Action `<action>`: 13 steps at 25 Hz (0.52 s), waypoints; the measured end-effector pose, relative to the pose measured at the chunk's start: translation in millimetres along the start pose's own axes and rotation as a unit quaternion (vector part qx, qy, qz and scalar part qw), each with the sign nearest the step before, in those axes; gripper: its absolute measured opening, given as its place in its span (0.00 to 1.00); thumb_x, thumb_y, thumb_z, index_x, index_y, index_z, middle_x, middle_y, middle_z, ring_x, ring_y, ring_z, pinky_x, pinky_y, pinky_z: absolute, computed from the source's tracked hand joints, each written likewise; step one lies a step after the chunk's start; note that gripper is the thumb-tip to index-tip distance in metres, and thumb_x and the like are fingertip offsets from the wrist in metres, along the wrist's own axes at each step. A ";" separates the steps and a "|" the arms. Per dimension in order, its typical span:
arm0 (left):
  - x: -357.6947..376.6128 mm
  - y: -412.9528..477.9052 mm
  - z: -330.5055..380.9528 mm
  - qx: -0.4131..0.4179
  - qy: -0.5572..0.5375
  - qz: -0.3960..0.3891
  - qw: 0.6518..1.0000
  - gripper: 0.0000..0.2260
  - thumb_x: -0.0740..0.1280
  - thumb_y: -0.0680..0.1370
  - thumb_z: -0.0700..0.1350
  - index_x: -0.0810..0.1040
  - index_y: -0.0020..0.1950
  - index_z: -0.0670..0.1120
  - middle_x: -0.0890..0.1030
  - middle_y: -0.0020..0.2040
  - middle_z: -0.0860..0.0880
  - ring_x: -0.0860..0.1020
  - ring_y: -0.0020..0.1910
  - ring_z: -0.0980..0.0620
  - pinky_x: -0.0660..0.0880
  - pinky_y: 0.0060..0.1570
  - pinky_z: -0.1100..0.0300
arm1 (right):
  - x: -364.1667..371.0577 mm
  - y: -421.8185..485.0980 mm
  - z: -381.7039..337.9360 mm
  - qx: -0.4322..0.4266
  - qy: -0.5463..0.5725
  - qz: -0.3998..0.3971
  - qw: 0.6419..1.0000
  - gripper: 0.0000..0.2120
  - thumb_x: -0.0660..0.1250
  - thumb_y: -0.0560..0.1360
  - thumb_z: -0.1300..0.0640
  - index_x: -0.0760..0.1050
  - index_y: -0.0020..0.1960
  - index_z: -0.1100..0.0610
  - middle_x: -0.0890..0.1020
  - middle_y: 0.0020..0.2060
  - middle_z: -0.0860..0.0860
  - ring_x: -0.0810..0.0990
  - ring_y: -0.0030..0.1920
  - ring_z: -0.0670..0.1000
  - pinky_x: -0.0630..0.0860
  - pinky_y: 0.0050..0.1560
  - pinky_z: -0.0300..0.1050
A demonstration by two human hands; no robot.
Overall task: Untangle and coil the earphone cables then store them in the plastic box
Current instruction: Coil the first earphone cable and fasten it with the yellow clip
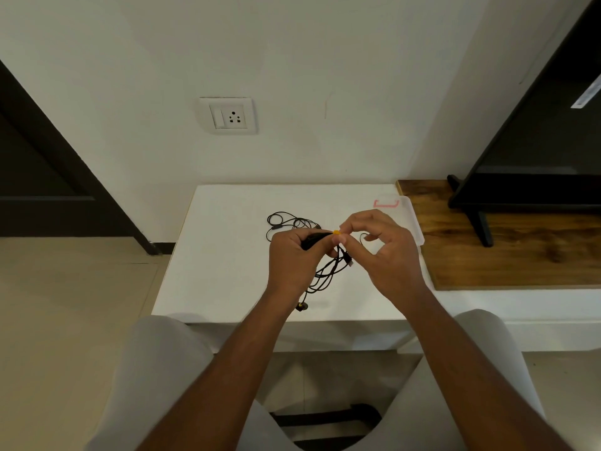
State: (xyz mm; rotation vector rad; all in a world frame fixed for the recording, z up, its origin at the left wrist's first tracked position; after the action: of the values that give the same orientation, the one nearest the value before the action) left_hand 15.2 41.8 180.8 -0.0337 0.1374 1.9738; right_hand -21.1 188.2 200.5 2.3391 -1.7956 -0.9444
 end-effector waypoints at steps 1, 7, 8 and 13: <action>-1.5 1.2 -1.5 -0.001 0.011 0.008 1.000 0.03 0.75 0.72 0.43 0.85 0.40 0.51 0.83 0.30 0.52 0.82 0.35 0.53 0.77 0.42 0.59 | 1.1 -0.5 1.7 -0.011 -0.008 -0.010 1.000 0.05 0.72 0.74 0.59 0.81 0.44 0.49 0.81 0.45 0.41 0.78 0.51 0.45 0.71 0.49 0.32; -5.1 2.0 -1.4 -0.052 -0.108 -0.001 0.993 0.03 0.73 0.74 0.39 0.86 0.44 0.47 0.81 0.30 0.49 0.67 0.23 0.57 0.64 0.26 0.67 | 2.1 -0.1 -5.5 -0.081 -0.014 0.020 0.996 0.01 0.72 0.74 0.56 0.82 0.45 0.50 0.81 0.44 0.36 0.78 0.49 0.44 0.72 0.52 0.36; -4.5 2.8 -4.0 -0.072 -0.142 -0.007 0.987 0.04 0.72 0.74 0.39 0.86 0.46 0.46 0.79 0.31 0.46 0.64 0.24 0.55 0.62 0.25 0.65 | 2.9 1.4 -6.3 -0.087 -0.028 0.022 0.996 0.02 0.73 0.74 0.55 0.82 0.46 0.49 0.81 0.45 0.36 0.78 0.50 0.43 0.71 0.53 0.36; -2.1 4.2 -4.2 -0.081 -0.231 -0.054 0.968 0.07 0.67 0.78 0.38 0.84 0.52 0.42 0.81 0.40 0.41 0.62 0.22 0.56 0.62 0.27 0.63 | 10.6 0.2 14.9 0.175 0.220 -0.094 0.955 0.21 0.71 0.73 0.50 0.74 0.64 0.51 0.84 0.54 0.49 0.81 0.58 0.46 0.73 0.61 0.40</action>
State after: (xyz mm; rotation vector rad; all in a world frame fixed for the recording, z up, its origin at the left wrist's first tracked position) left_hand 12.0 37.7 177.1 0.3053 -0.3242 1.8289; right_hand -27.0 183.5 183.9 2.6792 -1.6807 -0.0818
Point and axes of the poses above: each hand's wrist, its own y-axis towards the middle knuckle, its own x-axis out of the palm, z = x × y, the point moved 2 cm from there along y, towards the middle knuckle
